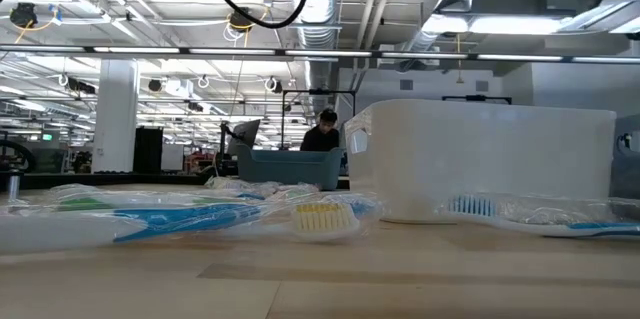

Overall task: Pick & Place Toothbrushes
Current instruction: Put the orange toothbrush into the black bin

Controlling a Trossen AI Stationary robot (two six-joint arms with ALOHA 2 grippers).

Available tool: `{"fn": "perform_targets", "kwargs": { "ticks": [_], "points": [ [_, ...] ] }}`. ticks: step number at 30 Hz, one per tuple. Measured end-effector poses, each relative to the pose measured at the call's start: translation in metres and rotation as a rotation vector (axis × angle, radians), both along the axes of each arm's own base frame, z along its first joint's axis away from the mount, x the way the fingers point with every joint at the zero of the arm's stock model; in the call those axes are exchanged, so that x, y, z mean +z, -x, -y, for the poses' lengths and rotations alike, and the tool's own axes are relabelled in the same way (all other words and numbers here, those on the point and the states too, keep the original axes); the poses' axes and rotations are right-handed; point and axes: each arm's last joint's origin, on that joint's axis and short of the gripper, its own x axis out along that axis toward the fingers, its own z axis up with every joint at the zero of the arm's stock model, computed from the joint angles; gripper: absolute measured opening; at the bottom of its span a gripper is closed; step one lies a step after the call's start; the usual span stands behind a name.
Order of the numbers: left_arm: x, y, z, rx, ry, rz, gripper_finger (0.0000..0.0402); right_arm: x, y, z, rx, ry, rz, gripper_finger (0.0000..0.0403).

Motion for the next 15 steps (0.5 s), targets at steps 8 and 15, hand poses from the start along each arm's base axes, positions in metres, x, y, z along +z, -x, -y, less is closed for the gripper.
{"fn": "perform_targets", "kwargs": {
  "ticks": [8,15],
  "points": [
    [0.0011,-0.0002,0.0001,0.0,0.006,0.011,0.0158,0.0,0.0,0.0,0.0,0.0,0.0,0.0007],
    [0.0012,-0.0002,0.0001,0.0,0.006,0.011,0.0158,0.0,-0.0002,0.0002,-0.001,0.0,0.0,0.0007]
  ]
}}
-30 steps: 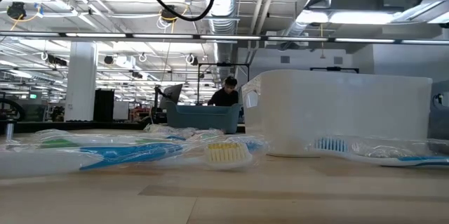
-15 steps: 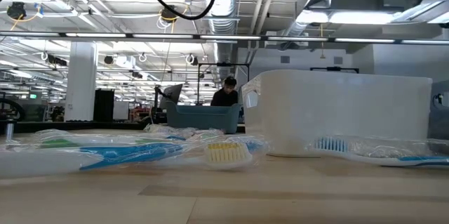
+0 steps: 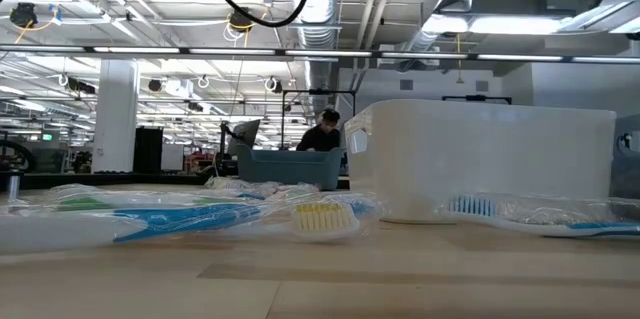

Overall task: Pick & Place Toothbrushes
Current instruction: Put the orange toothbrush into the black bin

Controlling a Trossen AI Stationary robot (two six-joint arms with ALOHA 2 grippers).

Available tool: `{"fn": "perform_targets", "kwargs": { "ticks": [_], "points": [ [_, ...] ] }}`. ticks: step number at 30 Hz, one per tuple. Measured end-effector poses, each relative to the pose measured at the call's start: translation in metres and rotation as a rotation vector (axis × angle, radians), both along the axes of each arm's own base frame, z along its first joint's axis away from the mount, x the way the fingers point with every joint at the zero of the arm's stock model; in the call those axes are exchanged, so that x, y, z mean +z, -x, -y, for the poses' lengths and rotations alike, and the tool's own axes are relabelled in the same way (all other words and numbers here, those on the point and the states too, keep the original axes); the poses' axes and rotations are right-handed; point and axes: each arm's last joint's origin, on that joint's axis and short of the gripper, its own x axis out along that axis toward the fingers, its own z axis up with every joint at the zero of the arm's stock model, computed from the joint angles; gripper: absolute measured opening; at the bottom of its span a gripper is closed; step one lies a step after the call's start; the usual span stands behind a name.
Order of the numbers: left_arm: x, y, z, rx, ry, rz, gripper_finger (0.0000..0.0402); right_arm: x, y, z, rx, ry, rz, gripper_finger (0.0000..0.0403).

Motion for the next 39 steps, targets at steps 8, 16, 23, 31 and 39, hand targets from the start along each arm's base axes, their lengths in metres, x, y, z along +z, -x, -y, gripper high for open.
{"fn": "perform_targets", "kwargs": {
  "ticks": [8,16,23,31,39],
  "points": [
    [0.0,0.0,0.0,0.0,0.001,0.002,0.0158,-0.001,-0.002,0.006,-0.082,-0.002,-0.025,0.0007],
    [0.0,0.0,0.0,-0.012,0.004,0.003,0.0158,0.006,0.01,0.021,-0.319,0.001,-0.117,0.0003],
    [0.0,-0.006,-0.009,-0.127,0.019,-0.008,0.0158,0.039,0.039,0.044,-0.63,0.001,-0.102,0.0001],
    [0.0,-0.013,-0.022,-0.319,0.039,-0.021,0.0158,0.083,0.083,0.078,-0.963,-0.005,-0.014,0.0001],
    [0.001,-0.011,-0.019,-0.409,-0.039,0.001,0.0158,0.092,0.085,0.097,-1.016,-0.005,-0.029,0.0001]
  ]
}}
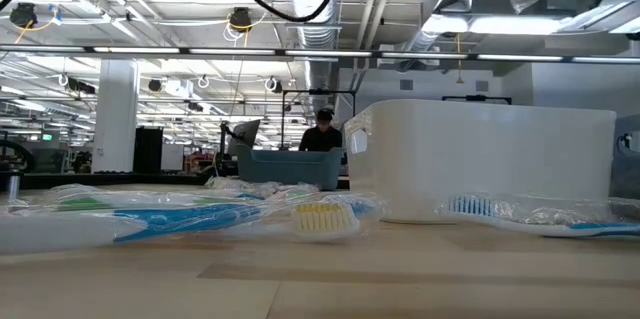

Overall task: Pick & Place Toothbrushes
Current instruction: Put the orange toothbrush into the black bin

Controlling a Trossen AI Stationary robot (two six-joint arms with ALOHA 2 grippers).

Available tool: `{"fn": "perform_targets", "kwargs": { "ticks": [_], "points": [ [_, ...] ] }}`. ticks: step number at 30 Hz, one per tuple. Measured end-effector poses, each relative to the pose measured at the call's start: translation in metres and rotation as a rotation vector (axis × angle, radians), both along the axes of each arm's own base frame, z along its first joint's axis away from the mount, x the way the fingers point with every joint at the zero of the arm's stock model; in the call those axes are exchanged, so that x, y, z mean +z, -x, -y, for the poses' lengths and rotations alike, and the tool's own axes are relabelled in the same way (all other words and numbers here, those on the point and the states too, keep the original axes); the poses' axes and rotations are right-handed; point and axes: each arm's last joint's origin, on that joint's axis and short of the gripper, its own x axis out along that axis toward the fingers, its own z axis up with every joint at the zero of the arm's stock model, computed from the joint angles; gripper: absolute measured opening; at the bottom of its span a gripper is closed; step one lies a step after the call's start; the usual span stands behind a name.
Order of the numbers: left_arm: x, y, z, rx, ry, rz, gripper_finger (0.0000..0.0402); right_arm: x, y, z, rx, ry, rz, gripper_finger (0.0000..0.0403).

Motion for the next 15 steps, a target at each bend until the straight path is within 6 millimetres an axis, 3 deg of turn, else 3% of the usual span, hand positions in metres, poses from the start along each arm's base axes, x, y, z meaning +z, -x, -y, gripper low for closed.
{"fn": "perform_targets", "kwargs": {
  "ticks": [6,15],
  "points": [
    [0.003,0.005,0.006,-0.134,-0.03,0.031,0.0158,-0.012,0.007,0.007,0.082,-0.004,-0.123,0.0001],
    [0.004,0.006,0.008,-0.144,-0.029,0.032,0.0145,-0.026,0.06,0.023,0.253,0.008,-0.175,0.0]
  ]
}}
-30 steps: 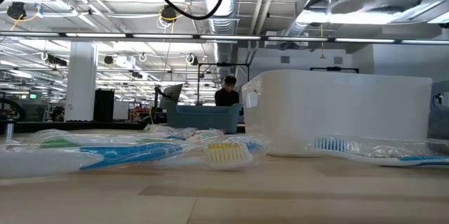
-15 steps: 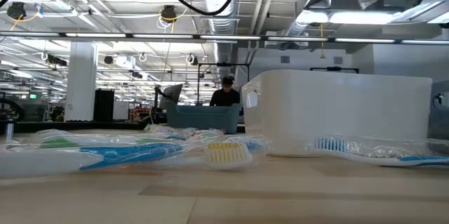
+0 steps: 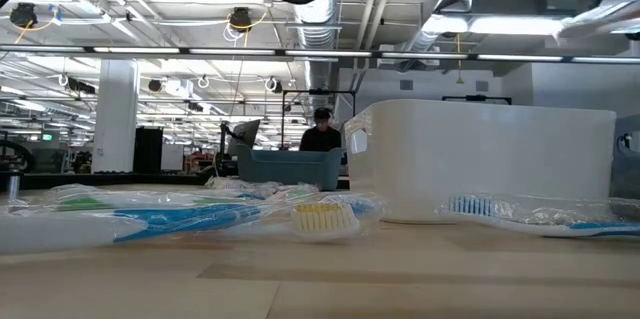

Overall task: Pick & Place Toothbrushes
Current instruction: Put the orange toothbrush into the black bin

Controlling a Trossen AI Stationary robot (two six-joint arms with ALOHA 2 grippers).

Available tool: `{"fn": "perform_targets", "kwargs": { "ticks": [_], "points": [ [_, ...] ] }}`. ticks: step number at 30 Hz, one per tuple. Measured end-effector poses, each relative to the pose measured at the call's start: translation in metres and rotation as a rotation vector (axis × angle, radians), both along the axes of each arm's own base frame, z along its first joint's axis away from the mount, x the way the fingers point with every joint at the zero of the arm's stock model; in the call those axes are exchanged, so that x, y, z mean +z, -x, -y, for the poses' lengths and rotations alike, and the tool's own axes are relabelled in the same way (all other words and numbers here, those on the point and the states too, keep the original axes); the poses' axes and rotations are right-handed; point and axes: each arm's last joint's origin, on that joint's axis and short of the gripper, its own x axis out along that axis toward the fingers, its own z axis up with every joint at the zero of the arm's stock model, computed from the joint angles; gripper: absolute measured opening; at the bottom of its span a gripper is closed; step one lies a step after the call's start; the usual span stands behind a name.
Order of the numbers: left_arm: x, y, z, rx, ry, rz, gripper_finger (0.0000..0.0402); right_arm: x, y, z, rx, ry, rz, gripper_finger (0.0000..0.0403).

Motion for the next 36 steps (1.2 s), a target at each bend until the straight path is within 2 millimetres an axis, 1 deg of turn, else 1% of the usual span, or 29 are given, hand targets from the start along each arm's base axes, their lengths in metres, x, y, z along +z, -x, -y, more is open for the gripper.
{"fn": "perform_targets", "kwargs": {
  "ticks": [4,8,10,12,17,23,29,36],
  "points": [
    [0.0,-0.002,-0.004,0.038,-0.004,0.002,0.0136,-0.009,0.017,0.005,0.183,0.007,-0.016,0.0],
    [0.0,-0.006,-0.014,0.168,-0.018,0.009,0.0128,-0.023,0.028,0.008,0.324,-0.013,-0.032,0.0],
    [0.001,-0.009,-0.02,0.227,-0.02,0.019,0.0123,-0.033,0.033,0.012,0.362,-0.034,-0.057,0.0],
    [0.001,-0.011,-0.025,0.275,-0.011,0.021,0.0119,-0.044,0.039,0.013,0.381,-0.064,-0.06,0.0],
    [0.002,-0.013,-0.033,0.375,0.008,0.02,0.0115,-0.066,0.048,0.011,0.446,-0.139,0.01,0.0],
    [0.003,-0.014,-0.037,0.482,0.007,0.032,0.0114,-0.091,0.059,0.008,0.508,-0.118,0.011,0.0],
    [0.004,-0.014,-0.039,0.554,0.027,0.036,0.0112,-0.11,0.061,0.009,0.499,-0.134,0.024,0.0],
    [0.004,-0.014,-0.039,0.578,0.04,0.036,0.0111,-0.131,0.062,0.011,0.483,-0.172,0.051,0.0001]
  ]
}}
